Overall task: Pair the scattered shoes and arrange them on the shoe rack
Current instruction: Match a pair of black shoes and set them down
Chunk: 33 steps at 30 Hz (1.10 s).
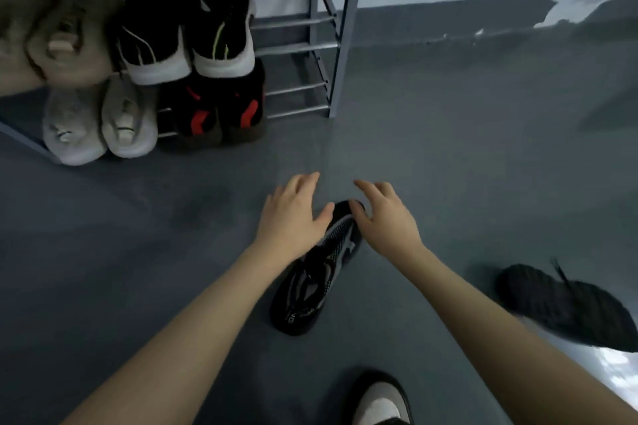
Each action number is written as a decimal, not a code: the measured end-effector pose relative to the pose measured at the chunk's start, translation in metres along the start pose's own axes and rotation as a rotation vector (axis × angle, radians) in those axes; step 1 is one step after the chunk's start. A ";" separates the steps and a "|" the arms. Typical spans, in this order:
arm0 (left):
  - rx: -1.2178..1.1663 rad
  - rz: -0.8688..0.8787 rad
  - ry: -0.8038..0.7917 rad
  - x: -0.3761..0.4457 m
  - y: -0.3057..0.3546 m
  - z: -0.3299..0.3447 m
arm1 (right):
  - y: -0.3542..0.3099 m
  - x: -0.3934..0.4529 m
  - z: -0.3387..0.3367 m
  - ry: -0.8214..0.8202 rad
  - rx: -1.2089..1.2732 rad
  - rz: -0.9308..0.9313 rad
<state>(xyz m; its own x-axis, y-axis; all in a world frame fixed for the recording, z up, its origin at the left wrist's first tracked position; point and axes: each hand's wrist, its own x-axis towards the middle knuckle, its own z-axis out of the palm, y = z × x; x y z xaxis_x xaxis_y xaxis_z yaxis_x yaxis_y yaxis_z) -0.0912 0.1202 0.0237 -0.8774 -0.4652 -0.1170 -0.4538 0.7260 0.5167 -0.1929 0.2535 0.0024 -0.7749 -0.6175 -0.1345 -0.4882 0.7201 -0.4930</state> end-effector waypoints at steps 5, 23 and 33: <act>0.099 -0.068 -0.166 -0.027 -0.021 0.070 | 0.046 -0.022 0.059 -0.133 -0.021 0.030; 0.056 0.109 -0.102 -0.030 0.025 0.120 | 0.094 -0.059 0.039 0.166 0.489 0.200; 0.027 0.194 -0.141 -0.012 0.114 0.172 | 0.192 -0.106 -0.012 0.345 0.032 0.387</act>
<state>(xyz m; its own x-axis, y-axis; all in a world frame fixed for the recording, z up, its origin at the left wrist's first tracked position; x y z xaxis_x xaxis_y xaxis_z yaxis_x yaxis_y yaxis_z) -0.1594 0.2953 -0.0624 -0.9607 -0.2422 -0.1358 -0.2772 0.8088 0.5187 -0.2090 0.4611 -0.0674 -0.9863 -0.1632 -0.0235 -0.1309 0.8617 -0.4903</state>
